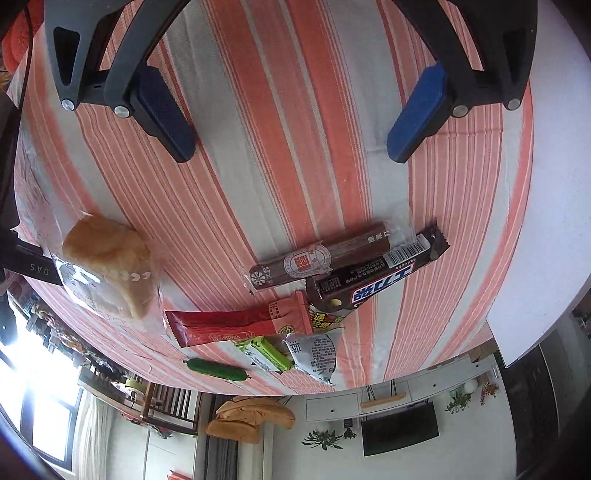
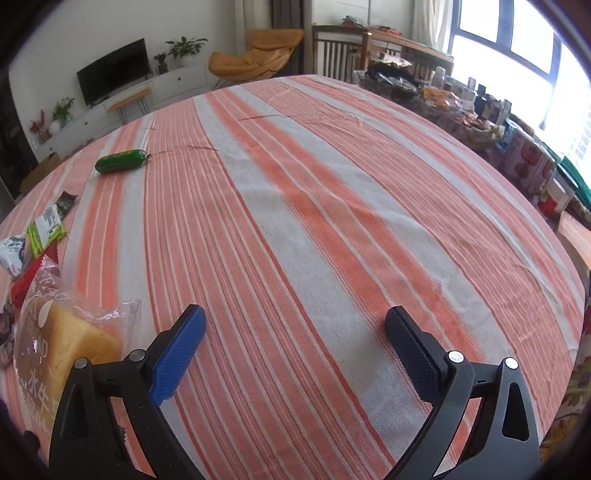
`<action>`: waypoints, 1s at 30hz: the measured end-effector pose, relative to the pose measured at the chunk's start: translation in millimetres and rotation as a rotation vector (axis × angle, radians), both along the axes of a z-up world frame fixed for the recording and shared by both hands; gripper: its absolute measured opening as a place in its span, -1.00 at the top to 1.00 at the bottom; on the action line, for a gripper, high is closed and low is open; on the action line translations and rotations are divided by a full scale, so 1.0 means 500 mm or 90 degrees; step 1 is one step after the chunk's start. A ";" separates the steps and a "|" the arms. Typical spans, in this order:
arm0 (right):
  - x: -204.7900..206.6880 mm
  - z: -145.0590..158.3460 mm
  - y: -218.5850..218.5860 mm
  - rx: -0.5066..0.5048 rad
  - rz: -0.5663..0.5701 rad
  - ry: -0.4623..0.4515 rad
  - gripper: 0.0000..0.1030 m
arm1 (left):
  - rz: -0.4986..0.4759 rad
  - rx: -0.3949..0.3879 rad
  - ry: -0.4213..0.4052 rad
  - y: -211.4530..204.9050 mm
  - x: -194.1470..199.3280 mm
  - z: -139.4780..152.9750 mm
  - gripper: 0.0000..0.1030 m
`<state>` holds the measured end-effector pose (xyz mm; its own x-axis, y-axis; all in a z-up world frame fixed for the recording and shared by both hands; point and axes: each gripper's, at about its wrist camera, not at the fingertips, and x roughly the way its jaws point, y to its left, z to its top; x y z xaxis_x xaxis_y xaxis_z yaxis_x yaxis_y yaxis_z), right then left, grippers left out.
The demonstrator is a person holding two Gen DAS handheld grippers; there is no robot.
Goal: Organize snacks
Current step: 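Move the left tool back over the table toward the chocolate bar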
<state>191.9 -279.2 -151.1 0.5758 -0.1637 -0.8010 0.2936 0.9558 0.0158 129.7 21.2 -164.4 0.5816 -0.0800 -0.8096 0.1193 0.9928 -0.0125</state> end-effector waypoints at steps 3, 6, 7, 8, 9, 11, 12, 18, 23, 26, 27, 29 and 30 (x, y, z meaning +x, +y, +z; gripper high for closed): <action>0.000 0.000 0.000 0.000 0.000 0.000 -0.93 | 0.000 -0.001 0.000 0.006 -0.002 0.004 -0.99; -0.001 0.000 0.000 0.000 0.000 0.000 -0.93 | 0.000 0.000 0.000 0.006 -0.002 0.004 -1.00; 0.000 0.000 0.000 0.000 0.000 0.000 -0.93 | 0.000 0.001 0.000 0.006 -0.002 0.004 -1.00; -0.001 0.000 0.000 0.000 0.000 0.000 -0.93 | 0.000 0.001 0.000 0.006 -0.001 0.004 -1.00; 0.000 0.000 0.000 0.000 0.000 0.000 -0.93 | 0.000 0.001 0.000 0.006 -0.001 0.004 -1.00; -0.001 0.000 0.000 0.000 0.000 0.000 -0.93 | 0.000 0.001 0.000 0.005 -0.001 0.004 -1.00; -0.001 0.000 0.000 0.000 0.000 0.000 -0.93 | 0.000 0.001 0.000 0.005 -0.001 0.003 -1.00; -0.001 0.000 0.000 0.000 0.000 0.000 -0.93 | 0.000 0.001 0.000 0.006 -0.001 0.004 -1.00; -0.001 0.000 0.000 0.000 0.000 0.000 -0.93 | 0.000 0.001 0.000 0.006 -0.001 0.004 -1.00; 0.000 0.000 0.000 0.000 0.000 0.000 -0.93 | 0.000 0.001 0.000 0.006 -0.001 0.004 -1.00; -0.001 0.000 0.001 0.000 0.000 0.000 -0.93 | 0.000 0.001 0.000 0.006 -0.001 0.004 -1.00; -0.001 0.000 0.001 0.000 0.000 0.000 -0.93 | 0.000 0.001 0.000 0.006 -0.001 0.004 -1.00; 0.000 0.000 0.000 0.000 0.000 0.000 -0.93 | 0.000 0.001 0.000 0.005 -0.001 0.004 -1.00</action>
<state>191.9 -279.0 -150.9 0.5758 -0.1636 -0.8011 0.2935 0.9558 0.0158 129.3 23.9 -162.5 0.5810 -0.0791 -0.8100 0.1200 0.9927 -0.0108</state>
